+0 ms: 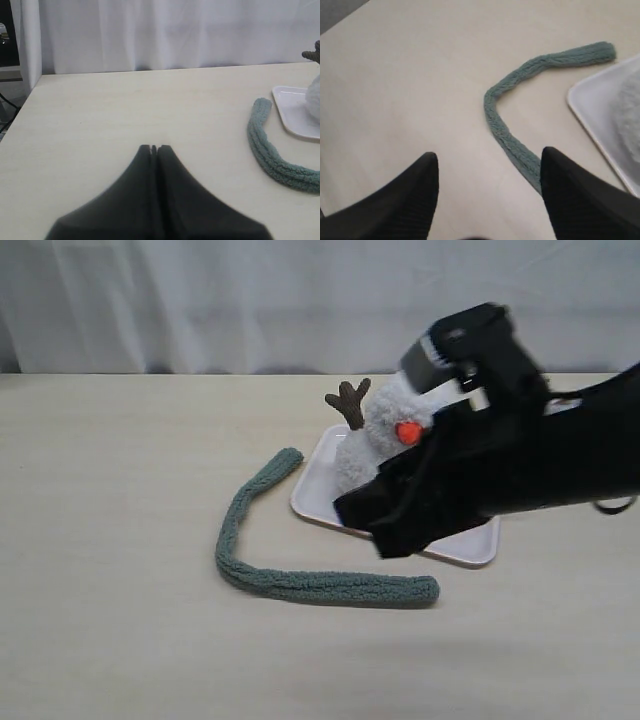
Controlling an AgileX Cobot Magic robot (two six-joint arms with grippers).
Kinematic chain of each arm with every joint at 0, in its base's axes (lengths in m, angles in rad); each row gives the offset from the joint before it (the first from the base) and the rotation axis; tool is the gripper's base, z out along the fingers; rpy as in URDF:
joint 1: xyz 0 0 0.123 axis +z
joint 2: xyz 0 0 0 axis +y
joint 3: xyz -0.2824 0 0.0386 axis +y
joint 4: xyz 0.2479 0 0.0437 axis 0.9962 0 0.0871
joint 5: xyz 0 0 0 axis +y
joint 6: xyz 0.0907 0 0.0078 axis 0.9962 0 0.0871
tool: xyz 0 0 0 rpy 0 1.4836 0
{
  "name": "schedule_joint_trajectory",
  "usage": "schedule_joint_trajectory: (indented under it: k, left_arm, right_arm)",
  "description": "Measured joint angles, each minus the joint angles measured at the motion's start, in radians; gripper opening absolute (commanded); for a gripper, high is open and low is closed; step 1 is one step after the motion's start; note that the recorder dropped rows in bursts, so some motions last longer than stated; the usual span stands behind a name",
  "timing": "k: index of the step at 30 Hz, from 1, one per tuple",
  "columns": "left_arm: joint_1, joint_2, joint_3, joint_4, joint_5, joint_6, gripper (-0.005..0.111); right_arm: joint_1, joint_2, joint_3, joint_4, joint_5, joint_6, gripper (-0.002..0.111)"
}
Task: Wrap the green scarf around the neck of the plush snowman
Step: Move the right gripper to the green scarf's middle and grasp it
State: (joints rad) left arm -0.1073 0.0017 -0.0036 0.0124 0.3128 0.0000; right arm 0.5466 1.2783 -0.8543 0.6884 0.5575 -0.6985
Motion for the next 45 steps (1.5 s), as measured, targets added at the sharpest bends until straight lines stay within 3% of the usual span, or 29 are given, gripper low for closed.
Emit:
schedule_joint_trajectory:
  k: [5, 11, 23, 35, 38, 45]
  left_arm:
    - [0.000, 0.000, 0.000, 0.000, 0.000, 0.000, 0.000]
    - [0.000, 0.000, 0.000, 0.000, 0.000, 0.000, 0.000]
    - [0.000, 0.000, 0.000, 0.000, 0.000, 0.000, 0.000]
    - [0.000, 0.000, 0.000, 0.000, 0.000, 0.000, 0.000]
    - [0.000, 0.000, 0.000, 0.000, 0.000, 0.000, 0.000]
    - [0.000, 0.000, 0.000, 0.000, 0.000, 0.000, 0.000]
  right_arm:
    - [0.124, 0.204, -0.081, -0.032, -0.086, 0.000, 0.063]
    - [0.176, 0.421, -0.217, -0.059, -0.107, 0.000, 0.063]
    - [0.188, 0.724, -0.392, -0.221, -0.122, 0.058, 0.062]
    - [0.188, 0.857, -0.456, -0.324, -0.161, 0.063, 0.062]
    - [0.188, 0.863, -0.459, -0.371, -0.176, 0.096, 0.052]
    - [0.188, 0.863, -0.460, -0.453, -0.186, 0.136, 0.006]
